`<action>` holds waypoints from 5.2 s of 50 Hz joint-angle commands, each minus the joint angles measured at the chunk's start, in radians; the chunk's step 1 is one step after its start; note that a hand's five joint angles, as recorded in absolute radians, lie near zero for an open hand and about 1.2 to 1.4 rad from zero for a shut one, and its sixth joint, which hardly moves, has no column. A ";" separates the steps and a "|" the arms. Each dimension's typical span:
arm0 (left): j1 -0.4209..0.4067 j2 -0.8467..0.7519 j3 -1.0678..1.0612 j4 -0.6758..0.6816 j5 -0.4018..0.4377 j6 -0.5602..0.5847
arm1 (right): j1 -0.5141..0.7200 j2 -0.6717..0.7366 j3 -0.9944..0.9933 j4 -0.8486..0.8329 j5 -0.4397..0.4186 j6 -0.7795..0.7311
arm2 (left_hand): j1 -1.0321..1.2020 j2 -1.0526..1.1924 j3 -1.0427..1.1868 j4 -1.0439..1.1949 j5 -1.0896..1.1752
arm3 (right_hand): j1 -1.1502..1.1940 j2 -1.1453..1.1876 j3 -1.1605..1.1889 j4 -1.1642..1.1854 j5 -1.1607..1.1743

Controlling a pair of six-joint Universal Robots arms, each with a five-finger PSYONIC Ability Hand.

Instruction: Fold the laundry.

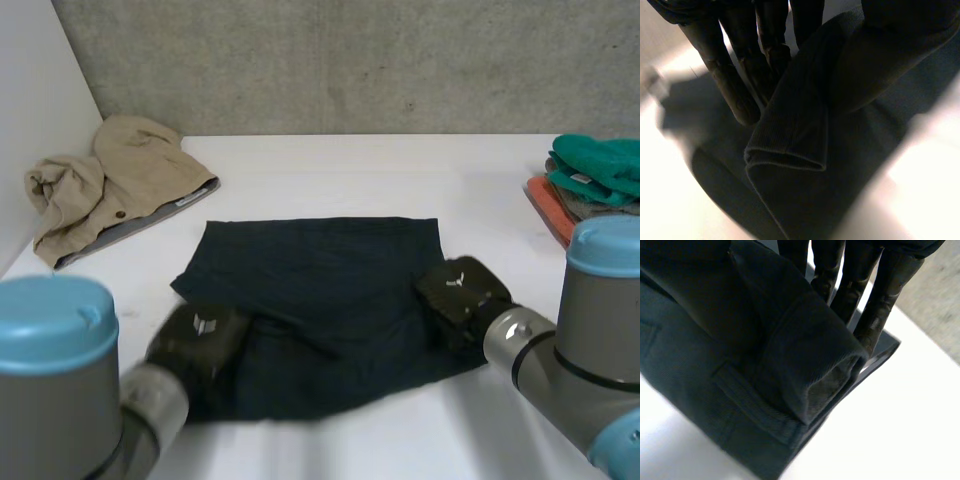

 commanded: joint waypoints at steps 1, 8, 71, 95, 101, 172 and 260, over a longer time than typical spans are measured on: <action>0.035 -0.184 0.236 0.274 -0.005 0.343 | 0.003 0.032 -0.141 -0.031 0.019 -0.055 | 0.265 0.200 0.207 0.200 0.223 | 0.321 0.219 0.212 0.202 0.232; 0.133 -0.453 0.541 0.381 0.014 0.447 | 0.004 0.221 -0.403 -0.050 0.079 -0.065 | 0.265 0.200 0.207 0.200 0.223 | 0.321 0.219 0.212 0.202 0.232; 0.139 -0.184 0.149 0.473 0.203 -0.074 | -0.065 0.384 -0.358 -0.086 0.016 0.165 | -0.950 -1.015 -1.008 -1.015 -0.992 | -0.521 -0.623 -0.630 -0.640 -0.610; 0.136 -0.169 0.144 0.466 0.196 -0.077 | -0.308 0.197 -0.172 -0.116 -0.065 0.070 | -0.950 -1.015 -1.008 -1.015 -0.992 | 0.321 0.219 0.212 0.202 0.232; 0.138 -0.149 0.133 0.450 0.196 -0.079 | -0.387 0.112 -0.143 -0.113 -0.104 -0.117 | -0.950 -1.015 -1.008 -1.015 -0.992 | 0.321 0.219 0.212 0.202 0.232; 0.236 -0.017 0.009 0.438 0.197 -0.082 | -0.496 0.186 0.033 -0.318 -0.386 -0.150 | -0.950 -1.015 -1.008 -1.015 -0.992 | -0.627 -0.729 -0.736 -0.746 -0.716; 0.043 -0.456 0.739 0.124 0.219 -0.093 | 0.093 0.236 -0.520 0.025 0.013 0.484 | -0.897 -0.962 -0.955 -0.962 -0.940 | -0.901 -1.003 -1.010 -1.020 -0.990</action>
